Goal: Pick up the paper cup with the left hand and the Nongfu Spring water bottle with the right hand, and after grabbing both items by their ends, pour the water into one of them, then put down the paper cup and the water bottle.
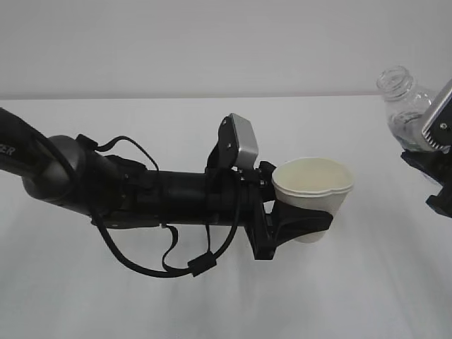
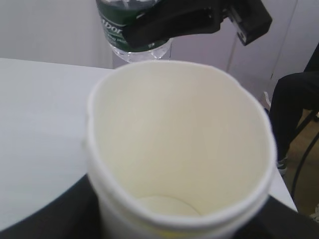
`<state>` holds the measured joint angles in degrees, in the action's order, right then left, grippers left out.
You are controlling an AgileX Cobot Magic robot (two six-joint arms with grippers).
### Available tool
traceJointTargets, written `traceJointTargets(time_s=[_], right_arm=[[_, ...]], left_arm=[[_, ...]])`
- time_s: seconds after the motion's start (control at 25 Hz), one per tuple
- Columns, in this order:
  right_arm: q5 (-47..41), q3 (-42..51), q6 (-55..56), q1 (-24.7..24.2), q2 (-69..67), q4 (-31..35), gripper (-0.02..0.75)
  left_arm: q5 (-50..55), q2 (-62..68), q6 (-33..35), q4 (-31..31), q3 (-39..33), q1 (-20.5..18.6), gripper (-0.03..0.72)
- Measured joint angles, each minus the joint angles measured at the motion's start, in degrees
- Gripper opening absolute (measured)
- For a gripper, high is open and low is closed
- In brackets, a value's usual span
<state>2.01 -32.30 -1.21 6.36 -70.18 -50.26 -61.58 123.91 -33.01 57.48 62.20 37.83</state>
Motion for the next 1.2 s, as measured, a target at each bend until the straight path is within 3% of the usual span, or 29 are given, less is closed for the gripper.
traceJointTargets(time_s=[0.24,1.2], right_arm=[[0.1,0.0,0.0,0.0,0.0,-2.3,0.413],[1.5,0.0,0.0,0.0,0.0,-14.1,0.413]], left_arm=[[0.7,0.0,0.0,0.3,0.6,1.8,0.428],[0.9,0.0,0.0,-0.2,0.9,3.1,0.428]])
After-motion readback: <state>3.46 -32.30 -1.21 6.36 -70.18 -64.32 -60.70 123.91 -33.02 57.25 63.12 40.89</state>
